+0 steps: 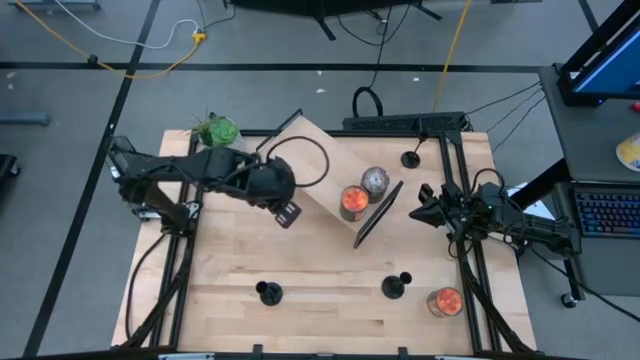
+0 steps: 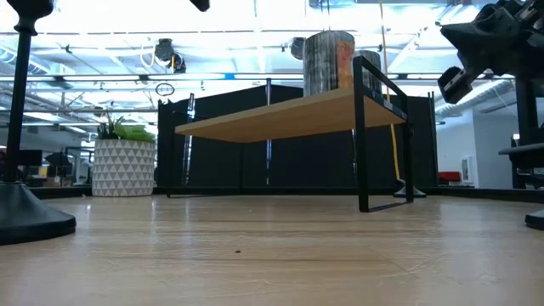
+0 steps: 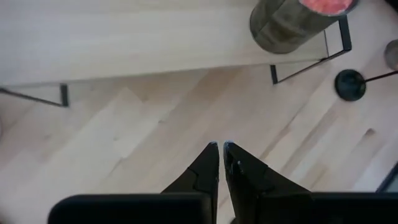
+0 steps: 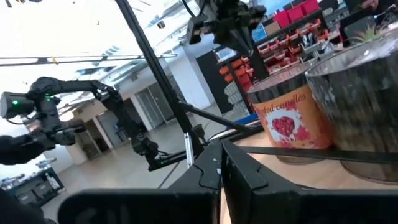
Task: Pick & Place candle stick holders
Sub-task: Put the orange scented candle on the shelf
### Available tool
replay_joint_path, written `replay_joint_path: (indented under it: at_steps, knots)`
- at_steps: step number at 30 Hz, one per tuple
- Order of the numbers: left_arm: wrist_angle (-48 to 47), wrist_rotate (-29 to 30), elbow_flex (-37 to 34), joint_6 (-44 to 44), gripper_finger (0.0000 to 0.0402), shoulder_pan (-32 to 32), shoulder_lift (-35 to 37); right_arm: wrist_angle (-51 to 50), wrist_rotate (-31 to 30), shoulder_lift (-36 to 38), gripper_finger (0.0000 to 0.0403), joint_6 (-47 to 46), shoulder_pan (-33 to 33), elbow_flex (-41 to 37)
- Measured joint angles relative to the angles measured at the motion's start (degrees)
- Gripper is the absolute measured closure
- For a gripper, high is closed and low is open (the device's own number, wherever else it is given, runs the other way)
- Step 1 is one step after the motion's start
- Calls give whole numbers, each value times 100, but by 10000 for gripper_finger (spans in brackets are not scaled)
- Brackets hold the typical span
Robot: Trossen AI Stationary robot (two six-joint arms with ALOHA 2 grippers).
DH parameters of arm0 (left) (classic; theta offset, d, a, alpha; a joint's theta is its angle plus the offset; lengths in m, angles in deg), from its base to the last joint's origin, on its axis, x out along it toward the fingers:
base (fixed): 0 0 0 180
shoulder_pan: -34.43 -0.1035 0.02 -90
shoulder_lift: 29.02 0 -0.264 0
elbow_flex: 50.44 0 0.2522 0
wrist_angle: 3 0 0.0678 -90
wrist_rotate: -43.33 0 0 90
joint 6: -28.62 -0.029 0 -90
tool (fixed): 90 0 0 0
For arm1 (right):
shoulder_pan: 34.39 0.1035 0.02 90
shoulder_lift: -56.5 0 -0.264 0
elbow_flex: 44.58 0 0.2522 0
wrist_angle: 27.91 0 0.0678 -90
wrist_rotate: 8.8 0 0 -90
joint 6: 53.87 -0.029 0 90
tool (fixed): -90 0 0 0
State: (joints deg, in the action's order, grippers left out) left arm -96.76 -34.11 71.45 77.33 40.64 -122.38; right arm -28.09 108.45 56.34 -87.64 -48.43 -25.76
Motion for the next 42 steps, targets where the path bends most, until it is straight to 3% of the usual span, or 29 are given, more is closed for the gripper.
replay_joint_path:
  at_steps: [6,12,25,33,42]
  knots:
    - [1394,19,-1672,451,397,321,792,43,14,0,403,24,79,0]
    - [2246,691,-2935,789,374,640,1699,-101,-2,-203,403,350,310,400]
    - [4104,1460,-5389,990,369,937,3515,-3573,-20,-2028,403,944,786,2798]
    - [4738,1648,-6440,880,369,968,4265,-5200,-425,-3057,403,900,1414,4070]
    - [4720,1711,-6897,196,369,878,4988,-6619,-1257,-4101,403,560,2355,5288]
